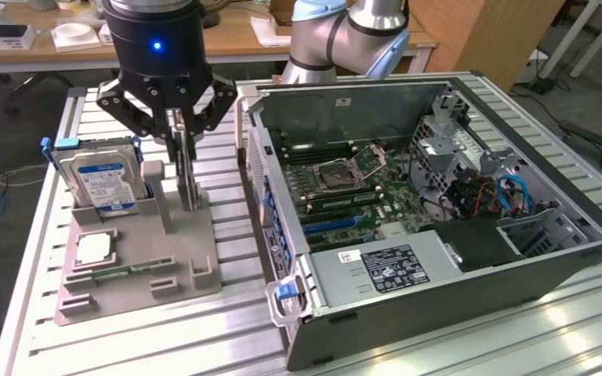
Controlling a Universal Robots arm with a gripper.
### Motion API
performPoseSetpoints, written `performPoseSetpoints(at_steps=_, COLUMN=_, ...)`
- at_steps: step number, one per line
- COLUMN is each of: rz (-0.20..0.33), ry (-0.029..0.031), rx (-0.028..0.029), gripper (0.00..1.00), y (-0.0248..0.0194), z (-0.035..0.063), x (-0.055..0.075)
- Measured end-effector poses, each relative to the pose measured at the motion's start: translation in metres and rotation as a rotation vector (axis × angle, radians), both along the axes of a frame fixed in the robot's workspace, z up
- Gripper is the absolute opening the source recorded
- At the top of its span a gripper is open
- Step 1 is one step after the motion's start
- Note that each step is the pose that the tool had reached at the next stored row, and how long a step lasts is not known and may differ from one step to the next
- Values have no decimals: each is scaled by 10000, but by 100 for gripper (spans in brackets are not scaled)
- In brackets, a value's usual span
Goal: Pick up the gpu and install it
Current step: 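Pick up the gpu and move the gpu toward the slot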
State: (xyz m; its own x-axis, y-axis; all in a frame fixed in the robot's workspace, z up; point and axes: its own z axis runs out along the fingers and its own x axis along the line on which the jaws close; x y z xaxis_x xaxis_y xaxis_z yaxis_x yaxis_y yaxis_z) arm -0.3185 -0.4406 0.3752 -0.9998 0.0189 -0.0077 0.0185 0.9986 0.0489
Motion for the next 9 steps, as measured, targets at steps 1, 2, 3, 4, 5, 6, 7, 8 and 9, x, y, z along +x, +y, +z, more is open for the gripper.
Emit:
performPoseSetpoints(at_steps=1, rz=1, ry=1, rx=0, gripper=26, y=0, z=5, x=0)
performPoseSetpoints(at_steps=2, rz=2, ry=1, rx=0, gripper=26, y=0, z=9, x=0)
performPoseSetpoints(at_steps=3, rz=2, ry=1, rx=0, gripper=26, y=0, z=14, x=0)
performPoseSetpoints(at_steps=4, rz=3, ry=0, rx=0, gripper=26, y=0, z=18, x=0)
performPoseSetpoints(at_steps=5, rz=4, ry=0, rx=0, gripper=26, y=0, z=22, x=0)
performPoseSetpoints(at_steps=6, rz=5, ry=1, rx=-1, gripper=26, y=0, z=26, x=0)
performPoseSetpoints(at_steps=7, rz=6, ry=0, rx=0, gripper=26, y=0, z=30, x=0)
performPoseSetpoints(at_steps=8, rz=7, ry=0, rx=0, gripper=26, y=0, z=33, x=0)
performPoseSetpoints(at_steps=9, rz=7, ry=0, rx=-1, gripper=26, y=0, z=37, x=0)
